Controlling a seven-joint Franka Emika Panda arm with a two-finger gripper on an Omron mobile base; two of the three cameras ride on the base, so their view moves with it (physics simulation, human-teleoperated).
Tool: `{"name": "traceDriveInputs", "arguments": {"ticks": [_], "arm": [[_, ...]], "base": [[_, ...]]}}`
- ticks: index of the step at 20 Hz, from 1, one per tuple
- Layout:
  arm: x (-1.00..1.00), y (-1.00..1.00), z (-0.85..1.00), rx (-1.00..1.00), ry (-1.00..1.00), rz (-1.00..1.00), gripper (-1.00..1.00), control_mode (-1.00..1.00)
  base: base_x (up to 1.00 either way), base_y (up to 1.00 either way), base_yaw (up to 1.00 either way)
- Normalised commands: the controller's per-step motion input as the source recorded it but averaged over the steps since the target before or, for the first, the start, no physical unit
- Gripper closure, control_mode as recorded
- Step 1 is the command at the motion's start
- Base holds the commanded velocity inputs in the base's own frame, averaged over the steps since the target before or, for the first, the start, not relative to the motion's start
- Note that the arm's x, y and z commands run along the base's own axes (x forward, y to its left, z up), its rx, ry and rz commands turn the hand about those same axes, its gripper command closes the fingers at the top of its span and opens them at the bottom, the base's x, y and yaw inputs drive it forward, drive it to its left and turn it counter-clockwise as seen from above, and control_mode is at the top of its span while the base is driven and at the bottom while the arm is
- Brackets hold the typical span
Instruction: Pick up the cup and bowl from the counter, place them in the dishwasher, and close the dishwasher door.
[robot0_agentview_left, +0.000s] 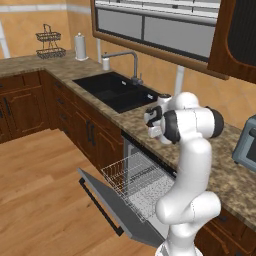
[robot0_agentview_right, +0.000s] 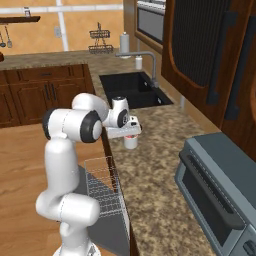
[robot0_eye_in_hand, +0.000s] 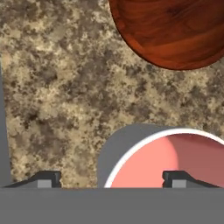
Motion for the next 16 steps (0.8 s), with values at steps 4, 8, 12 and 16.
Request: {"name": "traceDriveInputs", "arguments": {"ticks": [4,8,12,16], "arm": [[0.0,0.02,-0.11,0.0,0.05,0.0,1.0,-1.0],[0.0,0.06,-0.11,-0.01,0.08,0.0,1.0,-1.0],[-0.16,0.16,-0.03,0.0,0.05,0.0,1.0,-1.0],[-0.87,0.09,0.15,0.05,0.0,-0.09,1.0,-1.0]], "base": [[0.0,0.0,0.0],[0.0,0.0,0.0],[0.0,0.0,0.0],[0.0,0.0,0.0]]}}
